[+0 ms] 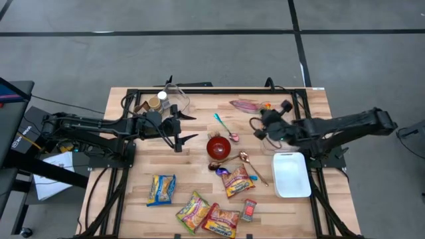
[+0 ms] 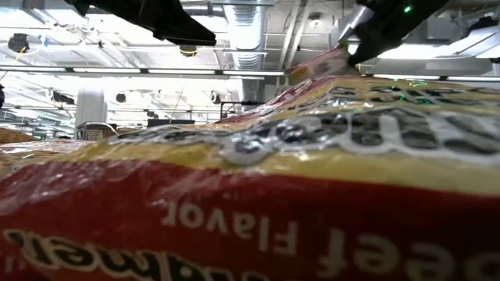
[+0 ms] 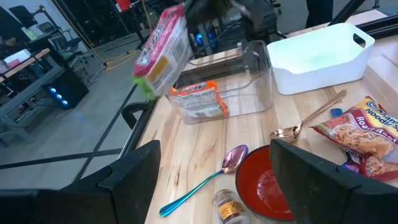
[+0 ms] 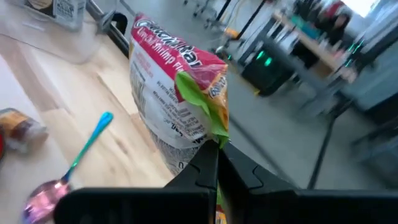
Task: Pick & Place Food Item
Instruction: Put the top green noodle pack into the right transparent bin
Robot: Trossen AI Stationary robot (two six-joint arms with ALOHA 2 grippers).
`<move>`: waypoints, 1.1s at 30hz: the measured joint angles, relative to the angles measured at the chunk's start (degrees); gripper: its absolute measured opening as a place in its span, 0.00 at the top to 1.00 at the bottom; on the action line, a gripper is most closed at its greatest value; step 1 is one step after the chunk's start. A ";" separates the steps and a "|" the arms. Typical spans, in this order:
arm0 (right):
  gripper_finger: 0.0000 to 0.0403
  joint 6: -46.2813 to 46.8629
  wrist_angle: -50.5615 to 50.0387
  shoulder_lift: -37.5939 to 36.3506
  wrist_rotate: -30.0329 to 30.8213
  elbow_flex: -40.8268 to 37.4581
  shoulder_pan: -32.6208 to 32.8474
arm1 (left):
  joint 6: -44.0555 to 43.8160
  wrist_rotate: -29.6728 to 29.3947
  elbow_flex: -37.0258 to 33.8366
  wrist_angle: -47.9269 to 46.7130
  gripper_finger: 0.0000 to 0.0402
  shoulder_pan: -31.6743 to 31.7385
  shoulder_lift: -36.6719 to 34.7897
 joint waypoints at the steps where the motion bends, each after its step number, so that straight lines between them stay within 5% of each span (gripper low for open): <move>1: 1.00 2.86 -3.26 -1.02 -0.43 0.47 0.00 | 0.00 0.00 0.00 -0.01 0.26 0.00 0.00; 13: 1.00 35.64 -36.57 -6.94 -6.58 6.07 1.40 | 0.02 -0.01 0.00 -0.17 0.26 0.00 0.00; 21: 1.00 55.46 -50.21 -7.30 -8.12 7.16 6.88 | 0.09 0.00 0.00 -0.66 0.26 0.01 0.00; 33: 1.00 72.80 -50.48 -2.19 -3.21 -1.96 12.15 | -0.19 0.02 0.00 -0.63 0.26 0.02 0.00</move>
